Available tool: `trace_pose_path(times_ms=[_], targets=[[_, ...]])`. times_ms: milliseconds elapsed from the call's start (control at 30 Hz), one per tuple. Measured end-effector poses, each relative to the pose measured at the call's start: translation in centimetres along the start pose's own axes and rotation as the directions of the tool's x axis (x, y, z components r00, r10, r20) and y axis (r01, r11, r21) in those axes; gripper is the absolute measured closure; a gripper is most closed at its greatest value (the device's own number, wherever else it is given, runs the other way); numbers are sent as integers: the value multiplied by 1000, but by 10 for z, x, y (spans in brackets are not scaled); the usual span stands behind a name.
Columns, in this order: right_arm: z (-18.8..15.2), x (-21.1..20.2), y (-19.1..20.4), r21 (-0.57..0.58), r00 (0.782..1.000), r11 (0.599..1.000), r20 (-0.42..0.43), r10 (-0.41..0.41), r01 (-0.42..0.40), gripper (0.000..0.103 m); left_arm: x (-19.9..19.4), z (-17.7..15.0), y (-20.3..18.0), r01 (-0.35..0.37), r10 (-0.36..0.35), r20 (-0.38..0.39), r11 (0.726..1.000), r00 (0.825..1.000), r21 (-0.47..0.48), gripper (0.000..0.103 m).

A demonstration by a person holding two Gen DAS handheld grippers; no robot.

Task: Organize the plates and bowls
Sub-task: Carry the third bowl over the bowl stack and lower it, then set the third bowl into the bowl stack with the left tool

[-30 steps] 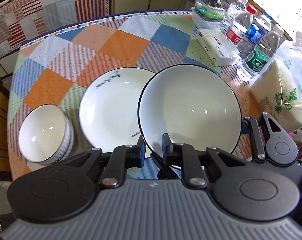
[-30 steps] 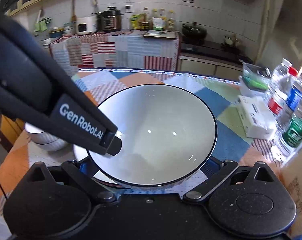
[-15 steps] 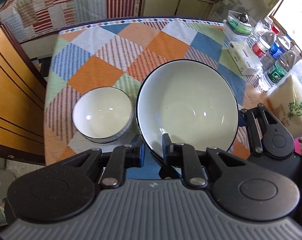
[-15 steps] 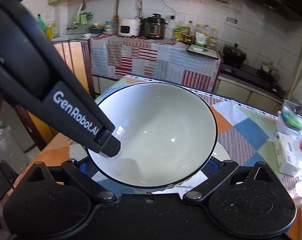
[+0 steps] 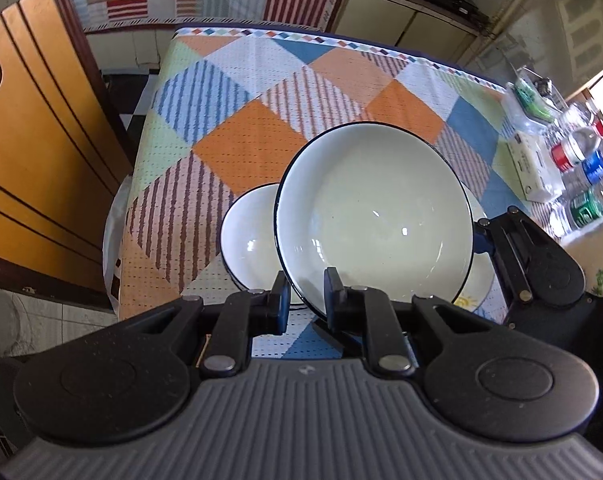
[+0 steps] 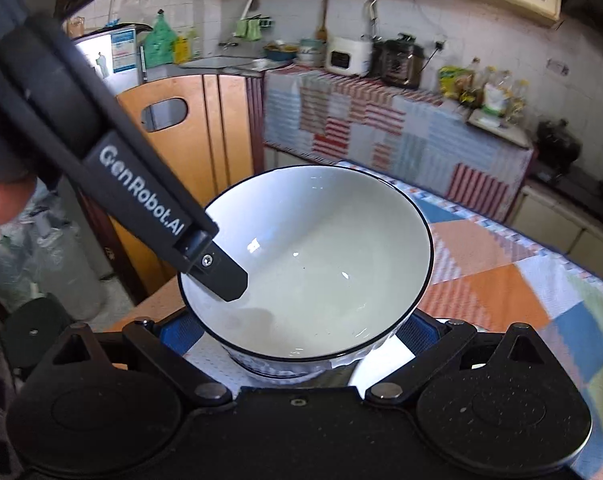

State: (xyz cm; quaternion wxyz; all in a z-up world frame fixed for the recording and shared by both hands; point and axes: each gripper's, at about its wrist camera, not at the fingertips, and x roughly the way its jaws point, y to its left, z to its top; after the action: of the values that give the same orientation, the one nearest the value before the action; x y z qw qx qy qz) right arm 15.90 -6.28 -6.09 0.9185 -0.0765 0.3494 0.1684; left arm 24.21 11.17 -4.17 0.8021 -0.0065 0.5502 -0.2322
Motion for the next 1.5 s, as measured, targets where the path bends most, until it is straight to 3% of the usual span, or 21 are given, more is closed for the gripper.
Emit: trace_pose_path(times_ms=[167, 300, 500, 900, 1167, 1367, 1500], targets=[[5, 19, 0, -44, 998, 998, -41, 43, -45, 2, 13, 3, 13, -28, 28, -4, 999, 1000, -31, 88], [6, 32, 0, -16, 994, 997, -81, 74, -76, 2, 28, 3, 20, -44, 42, -36, 998, 998, -52, 88], [1, 47, 4, -17, 992, 999, -122, 42, -44, 2, 47, 5, 22, -86, 83, -70, 995, 994, -40, 87], [-1, 66, 2, 16, 983, 1000, -184, 4, -1, 2, 60, 8, 17, -155, 153, -64, 987, 986, -28, 86], [-1, 65, 4, 17, 978, 1000, -210, 1, 2, 2, 60, 6, 28, -120, 113, -89, 990, 990, -73, 85], [-4, 54, 16, -76, 986, 996, -159, -54, 43, 1, 52, 4, 30, -97, 92, -61, 992, 994, -81, 81], [-1, 45, 15, -51, 988, 998, -148, -53, 46, 1, 48, 2, 29, -78, 75, -51, 995, 996, -67, 77]])
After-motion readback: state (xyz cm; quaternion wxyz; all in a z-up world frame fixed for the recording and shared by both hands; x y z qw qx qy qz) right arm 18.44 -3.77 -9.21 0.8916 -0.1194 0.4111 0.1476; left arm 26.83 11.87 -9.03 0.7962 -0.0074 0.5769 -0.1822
